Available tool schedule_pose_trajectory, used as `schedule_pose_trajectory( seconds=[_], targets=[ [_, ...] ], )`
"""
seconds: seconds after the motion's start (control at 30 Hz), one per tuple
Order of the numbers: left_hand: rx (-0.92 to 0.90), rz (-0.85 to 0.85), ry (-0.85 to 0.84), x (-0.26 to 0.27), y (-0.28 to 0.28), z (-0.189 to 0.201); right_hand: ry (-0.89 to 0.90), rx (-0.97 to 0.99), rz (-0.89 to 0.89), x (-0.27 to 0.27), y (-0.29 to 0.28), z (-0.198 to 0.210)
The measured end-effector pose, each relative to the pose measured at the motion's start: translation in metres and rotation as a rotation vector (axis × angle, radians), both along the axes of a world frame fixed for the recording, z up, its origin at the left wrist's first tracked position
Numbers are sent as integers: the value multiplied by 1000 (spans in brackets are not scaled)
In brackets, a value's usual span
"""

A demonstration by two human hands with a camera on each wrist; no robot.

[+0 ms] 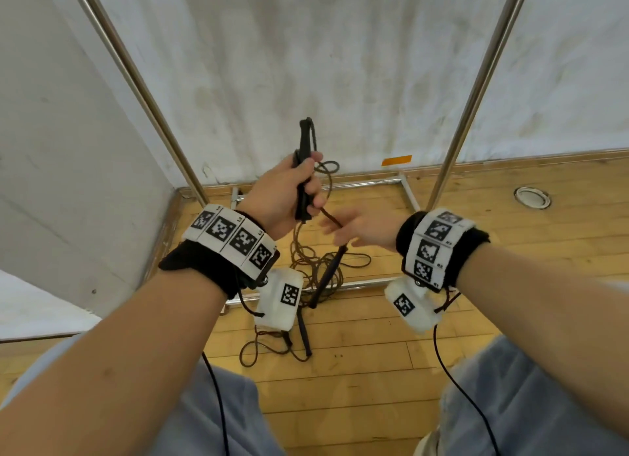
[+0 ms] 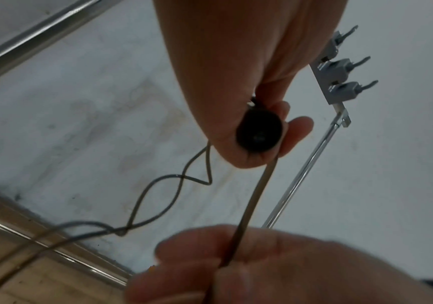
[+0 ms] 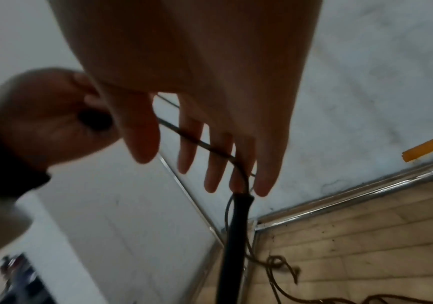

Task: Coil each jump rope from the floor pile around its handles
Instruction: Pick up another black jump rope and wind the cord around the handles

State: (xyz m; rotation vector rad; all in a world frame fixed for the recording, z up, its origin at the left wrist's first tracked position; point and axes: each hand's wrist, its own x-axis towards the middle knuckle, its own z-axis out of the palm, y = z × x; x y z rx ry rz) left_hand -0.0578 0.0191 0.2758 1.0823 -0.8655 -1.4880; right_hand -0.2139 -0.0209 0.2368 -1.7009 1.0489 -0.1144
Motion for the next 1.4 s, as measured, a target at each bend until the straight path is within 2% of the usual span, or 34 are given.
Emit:
schedule_pose_trajectory(
  seconds=[0.07,0.13,0.23,0.33,0.5,0.6,0.67,0.73,0.77,0.87,0.9,0.97,1.03,1.17,1.3,1.4],
  targets=[
    [3,33,8,2,0,2,80,-105,78,5,9,-8],
    [17,95,-70,5,-2,1,74,-107,84,8,17,-8],
    [74,108,-432,10,-4,-3,-6,-67,56,6,17,4],
    [91,-53,-772,11,-2,-9,-226,24,-76,3,13,23],
    [7,-364,-967,8,8,-9,-554,159,-421,-1,4,43],
    [-51,-341,-1077,9,9,-12,-696,236,-534,-3,0,46],
    [-76,-299,-1152,11,7,-17,-727,230,-599,-1,-1,47],
    [-101,-294,-1183,11,7,-18,-649,144,-655,-1,-5,46],
    [-117,-290,-1173,11,8,-18,-526,27,-658,-3,-10,44],
    [-198,-224,-1149,14,7,-21,20,-429,-540,-11,-20,35],
    [-222,-202,-1150,15,7,-22,107,-559,-520,-11,-21,31],
    [-244,-182,-1158,17,5,-23,41,-696,-480,-10,-19,28],
    [-244,-189,-1156,18,3,-25,-105,-617,-357,-6,-16,27],
    [-221,-133,-1106,20,-2,-28,-170,-450,-154,-4,-11,31],
    [-187,-150,-1059,27,-3,-26,-356,-415,-237,-1,-14,28],
    [-194,-197,-1087,32,-4,-25,-353,-514,-322,3,-18,26]
  ],
)
